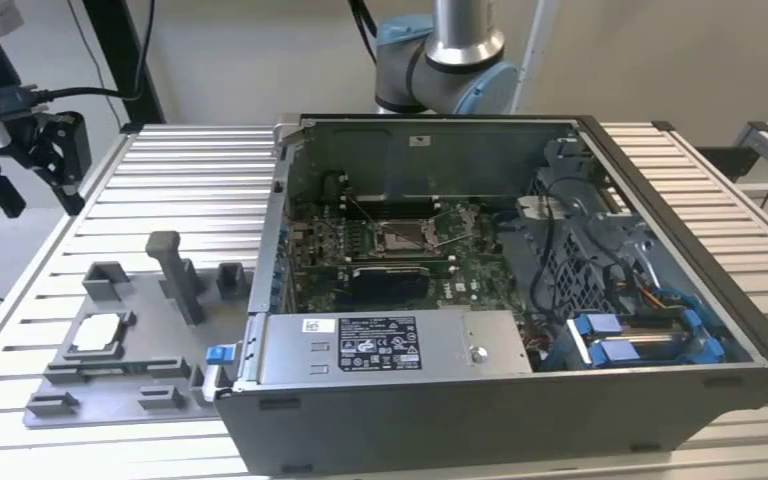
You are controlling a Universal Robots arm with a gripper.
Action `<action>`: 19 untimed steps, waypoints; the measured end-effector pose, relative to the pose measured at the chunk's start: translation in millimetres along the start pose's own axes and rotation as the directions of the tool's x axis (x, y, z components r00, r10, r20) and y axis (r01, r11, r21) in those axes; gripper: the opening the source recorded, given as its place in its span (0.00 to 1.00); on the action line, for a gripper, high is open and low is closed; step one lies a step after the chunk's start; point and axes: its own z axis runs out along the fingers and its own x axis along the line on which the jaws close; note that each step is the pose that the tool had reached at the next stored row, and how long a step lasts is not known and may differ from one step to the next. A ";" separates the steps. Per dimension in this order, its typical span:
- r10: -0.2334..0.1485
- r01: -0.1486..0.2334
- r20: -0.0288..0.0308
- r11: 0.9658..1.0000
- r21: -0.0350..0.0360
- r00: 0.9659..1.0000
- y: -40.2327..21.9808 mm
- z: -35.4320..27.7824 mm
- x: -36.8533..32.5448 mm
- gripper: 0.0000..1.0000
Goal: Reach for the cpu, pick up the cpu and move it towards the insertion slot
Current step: 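Pick up the cpu and move it towards the insertion slot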
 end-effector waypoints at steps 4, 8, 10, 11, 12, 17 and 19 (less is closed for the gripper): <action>0.000 0.000 0.000 1.000 0.000 1.000 -0.1 2.3 0.0 0.00; 0.000 0.000 0.000 1.000 0.000 1.000 -0.3 7.8 0.0 0.00; 0.000 0.000 0.000 1.000 0.000 1.000 -0.5 10.7 0.1 0.00; 0.000 0.000 0.000 1.000 0.000 1.000 -0.5 12.4 0.2 0.00; 0.000 0.000 0.000 1.000 0.000 1.000 -0.5 14.0 0.6 0.00; 0.000 0.000 0.000 1.000 0.000 1.000 -1.3 22.8 1.7 0.00; 0.000 0.000 0.000 1.000 0.000 1.000 -2.0 26.3 2.0 0.00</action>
